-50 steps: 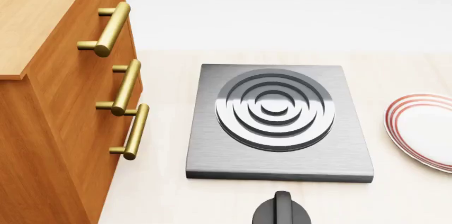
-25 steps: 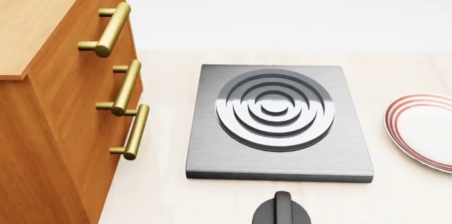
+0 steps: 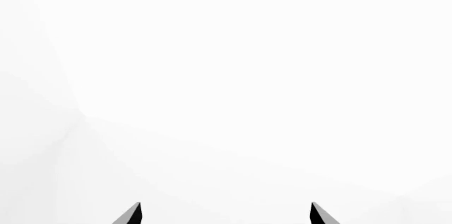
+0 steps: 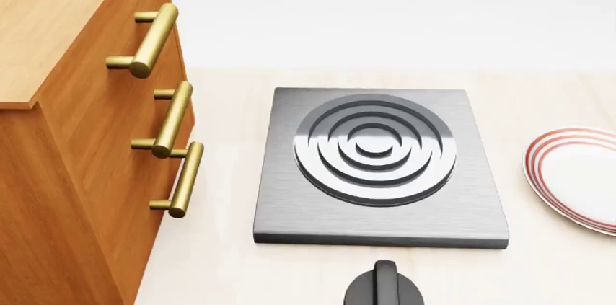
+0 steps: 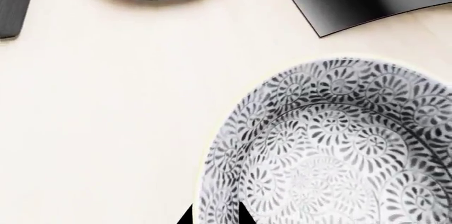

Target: Put the bowl on the stove.

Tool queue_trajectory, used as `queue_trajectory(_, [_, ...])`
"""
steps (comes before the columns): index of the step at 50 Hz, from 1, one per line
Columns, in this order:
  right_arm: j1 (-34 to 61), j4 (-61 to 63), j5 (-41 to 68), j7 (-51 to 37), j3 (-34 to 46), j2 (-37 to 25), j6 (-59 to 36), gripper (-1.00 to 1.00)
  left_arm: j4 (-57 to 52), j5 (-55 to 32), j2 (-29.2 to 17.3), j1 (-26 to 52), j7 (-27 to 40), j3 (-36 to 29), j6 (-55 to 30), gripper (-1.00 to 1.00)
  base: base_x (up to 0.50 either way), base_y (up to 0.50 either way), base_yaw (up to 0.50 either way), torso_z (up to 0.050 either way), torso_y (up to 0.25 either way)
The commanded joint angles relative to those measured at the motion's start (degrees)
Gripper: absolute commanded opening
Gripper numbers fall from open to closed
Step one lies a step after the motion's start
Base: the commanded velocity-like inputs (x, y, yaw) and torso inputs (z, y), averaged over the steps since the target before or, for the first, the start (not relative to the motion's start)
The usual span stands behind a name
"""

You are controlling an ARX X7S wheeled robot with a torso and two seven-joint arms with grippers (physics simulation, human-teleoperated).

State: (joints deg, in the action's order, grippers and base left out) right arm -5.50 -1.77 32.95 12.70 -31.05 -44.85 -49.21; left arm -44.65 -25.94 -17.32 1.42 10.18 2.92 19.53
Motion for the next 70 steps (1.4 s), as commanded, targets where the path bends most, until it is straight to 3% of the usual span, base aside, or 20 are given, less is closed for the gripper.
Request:
queue_trajectory(1, [-2.67,0.53,-0.38,-0.06,-0.99,0.93,0.21,-1.0,0.16,0.05,-0.15,-0.08,0.14,-0.23,0.34,1.0,0.0,0.0,0.0,0.0,0.0])
queue_trajectory(24, [2.9,15.99,7.31,3.3,-0.24,-10.0,-9.18,-1.0,0.58,-0.25,-0.62,0.08,0.76,-0.18,0.69,1.0,0.0,0.0,0.0,0.0,0.0])
queue_trajectory(36, [21.39,17.42,10.58,4.99,17.56,-14.79,-12.18,-1.0,0.76,-0.37,-0.84,0.0,0.96,-0.28,0.87,1.0,0.0,0.0,0.0,0.0,0.0])
queue_trajectory(47, [46.94,11.71,5.65,9.38,38.95,-9.74,-13.86,-1.0,1.13,-0.23,-0.86,-0.15,0.98,-0.43,1.32,1.0,0.0,0.0,0.0,0.0,0.0])
queue_trajectory(53, [55.03,7.78,2.91,10.61,44.68,-5.14,-13.38,-1.0,1.19,-0.27,-0.82,-0.24,0.93,-0.84,1.52,1.0,0.0,0.0,0.0,0.0,0.0])
queue_trajectory(70, [64.28,-1.46,-1.57,12.96,51.7,3.92,-8.16,-1.0,1.36,-0.05,-0.86,-0.93,0.44,-2.08,2.27,1.0,0.0,0.0,0.0,0.0,0.0])
